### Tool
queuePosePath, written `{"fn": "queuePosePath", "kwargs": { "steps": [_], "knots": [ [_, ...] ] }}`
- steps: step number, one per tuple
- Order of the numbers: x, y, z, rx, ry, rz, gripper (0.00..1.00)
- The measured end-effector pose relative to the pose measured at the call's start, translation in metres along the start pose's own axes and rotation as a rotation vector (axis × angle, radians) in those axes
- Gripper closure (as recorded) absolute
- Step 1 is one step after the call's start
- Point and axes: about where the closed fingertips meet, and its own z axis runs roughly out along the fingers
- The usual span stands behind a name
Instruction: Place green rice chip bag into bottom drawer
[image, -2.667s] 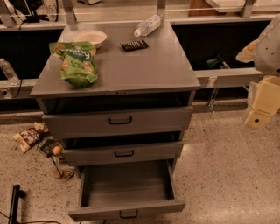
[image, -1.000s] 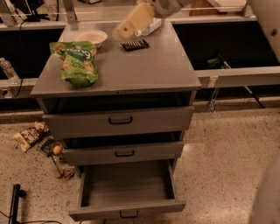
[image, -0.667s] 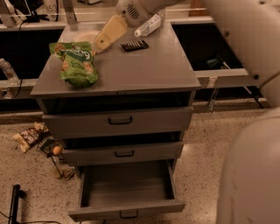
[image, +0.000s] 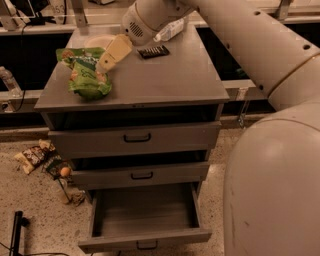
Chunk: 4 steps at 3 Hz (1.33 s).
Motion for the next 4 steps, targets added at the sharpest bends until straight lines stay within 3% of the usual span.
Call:
{"fn": "queuePosePath", "kwargs": {
  "steps": [1,2,3,4],
  "knots": [
    [-0.014,-0.001,0.029,-0.009,-0.058,0.02,0.0],
    [-0.034,-0.015,0.075,0.066,-0.135,0.044,0.0],
    [-0.041,-0.023,0.099,0.112,-0.177,0.069,0.0],
    [-0.039,-0.028,0.118,0.152,-0.17,0.148,0.0]
  ]
}}
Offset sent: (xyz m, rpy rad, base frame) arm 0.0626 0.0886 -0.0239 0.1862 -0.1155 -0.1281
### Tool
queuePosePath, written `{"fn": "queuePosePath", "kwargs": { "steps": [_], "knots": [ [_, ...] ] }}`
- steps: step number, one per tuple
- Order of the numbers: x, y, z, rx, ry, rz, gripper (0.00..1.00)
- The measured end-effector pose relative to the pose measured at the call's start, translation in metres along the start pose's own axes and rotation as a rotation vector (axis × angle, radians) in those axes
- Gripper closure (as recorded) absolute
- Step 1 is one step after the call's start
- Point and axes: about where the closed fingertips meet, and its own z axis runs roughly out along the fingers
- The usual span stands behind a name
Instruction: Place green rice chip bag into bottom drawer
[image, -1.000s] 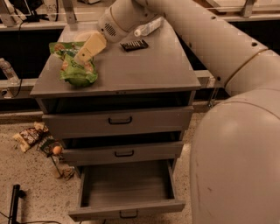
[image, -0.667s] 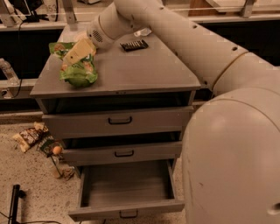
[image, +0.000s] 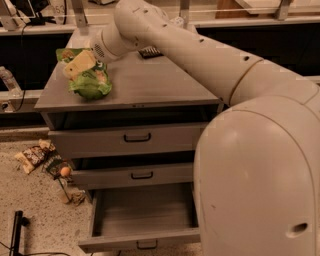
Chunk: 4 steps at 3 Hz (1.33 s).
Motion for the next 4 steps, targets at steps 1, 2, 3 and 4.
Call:
{"fn": "queuePosePath", "kwargs": {
  "steps": [1,2,3,4],
  "knots": [
    [0.006,0.001,0.011,0.026,0.026,0.094,0.0],
    [0.018,0.004,0.027,0.035,0.072,0.189,0.01],
    [0.024,0.004,0.041,0.042,0.069,0.23,0.23],
    [0.027,0.005,0.043,0.045,0.063,0.227,0.44]
  ]
}}
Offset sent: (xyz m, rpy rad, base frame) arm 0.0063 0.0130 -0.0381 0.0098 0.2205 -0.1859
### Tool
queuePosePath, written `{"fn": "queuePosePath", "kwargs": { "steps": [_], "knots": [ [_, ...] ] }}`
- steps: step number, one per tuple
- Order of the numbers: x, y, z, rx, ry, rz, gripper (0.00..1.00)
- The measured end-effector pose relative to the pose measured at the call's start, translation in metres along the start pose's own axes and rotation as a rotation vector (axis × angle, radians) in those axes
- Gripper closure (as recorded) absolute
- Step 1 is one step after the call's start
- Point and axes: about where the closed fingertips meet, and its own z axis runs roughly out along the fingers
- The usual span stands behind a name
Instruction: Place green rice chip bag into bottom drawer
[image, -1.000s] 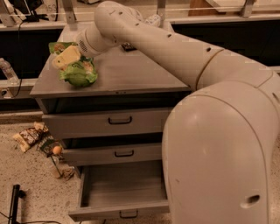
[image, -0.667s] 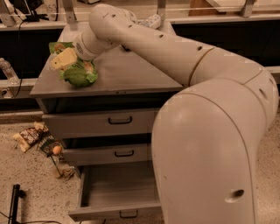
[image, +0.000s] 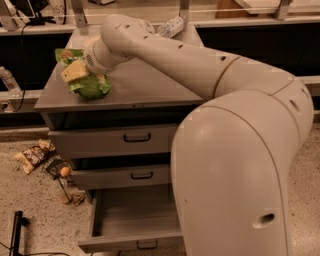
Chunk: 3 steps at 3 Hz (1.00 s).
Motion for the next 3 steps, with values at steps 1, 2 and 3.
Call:
{"fn": "queuePosePath", "kwargs": {
  "steps": [1,2,3],
  "knots": [
    [0.007,0.002,-0.016,-0.02,0.02,-0.033,0.67],
    [0.032,0.018,-0.046,-0.082,0.082,-0.087,0.92],
    [0.076,0.055,-0.083,-0.182,0.105,-0.114,1.0]
  ]
}}
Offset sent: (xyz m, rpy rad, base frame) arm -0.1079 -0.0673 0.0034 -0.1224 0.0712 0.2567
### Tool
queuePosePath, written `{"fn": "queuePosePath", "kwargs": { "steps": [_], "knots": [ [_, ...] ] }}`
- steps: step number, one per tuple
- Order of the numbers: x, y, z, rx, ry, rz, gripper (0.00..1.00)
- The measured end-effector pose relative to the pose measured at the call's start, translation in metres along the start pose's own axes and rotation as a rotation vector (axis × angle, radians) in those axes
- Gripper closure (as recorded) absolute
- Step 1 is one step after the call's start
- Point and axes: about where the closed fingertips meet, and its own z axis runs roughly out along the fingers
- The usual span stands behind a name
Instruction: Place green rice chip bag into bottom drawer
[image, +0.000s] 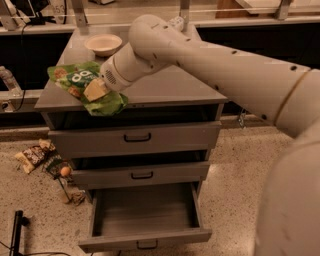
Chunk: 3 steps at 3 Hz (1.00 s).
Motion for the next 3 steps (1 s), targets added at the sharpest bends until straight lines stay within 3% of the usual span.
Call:
{"fn": "queuePosePath", "kwargs": {
  "steps": [1,3],
  "knots": [
    [0.014,0.022,0.002,-0.04,0.011,-0.022,1.0],
    [0.029,0.033,0.004,-0.057,0.037,-0.027,1.0]
  ]
}}
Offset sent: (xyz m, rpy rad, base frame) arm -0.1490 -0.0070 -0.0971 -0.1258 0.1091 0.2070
